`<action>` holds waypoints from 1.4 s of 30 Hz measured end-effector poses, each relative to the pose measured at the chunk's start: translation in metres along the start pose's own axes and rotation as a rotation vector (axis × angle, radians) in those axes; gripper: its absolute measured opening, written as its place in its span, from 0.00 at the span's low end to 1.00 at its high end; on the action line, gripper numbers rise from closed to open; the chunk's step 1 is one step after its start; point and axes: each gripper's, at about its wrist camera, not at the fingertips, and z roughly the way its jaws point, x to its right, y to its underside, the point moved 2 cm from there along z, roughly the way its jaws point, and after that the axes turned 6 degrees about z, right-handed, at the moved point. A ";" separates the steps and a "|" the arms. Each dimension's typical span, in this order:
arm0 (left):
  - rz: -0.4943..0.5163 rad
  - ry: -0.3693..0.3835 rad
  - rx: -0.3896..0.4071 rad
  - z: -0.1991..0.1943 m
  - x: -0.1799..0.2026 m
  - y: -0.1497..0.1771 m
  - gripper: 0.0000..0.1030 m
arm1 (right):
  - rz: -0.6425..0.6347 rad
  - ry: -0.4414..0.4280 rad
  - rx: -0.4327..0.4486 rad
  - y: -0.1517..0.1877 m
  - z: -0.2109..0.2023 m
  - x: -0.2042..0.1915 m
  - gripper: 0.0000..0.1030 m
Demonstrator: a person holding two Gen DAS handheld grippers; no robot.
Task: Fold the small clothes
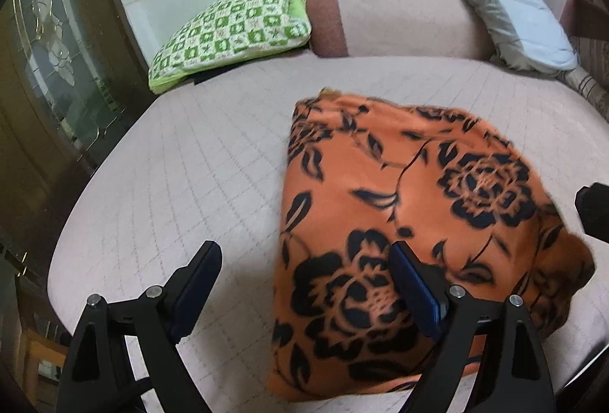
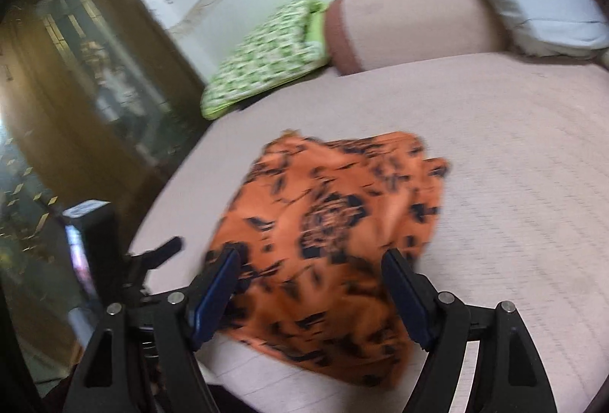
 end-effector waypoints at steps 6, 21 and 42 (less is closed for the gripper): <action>-0.015 0.024 -0.043 0.013 -0.007 0.007 0.89 | 0.135 0.056 -0.249 0.017 0.049 0.032 0.77; -0.040 -0.048 0.122 -0.084 -0.030 -0.001 0.89 | -0.057 0.075 0.055 0.021 -0.037 -0.024 0.77; -0.152 -0.097 0.251 -0.168 -0.066 -0.023 0.89 | -0.199 0.056 0.269 0.015 -0.114 -0.099 0.77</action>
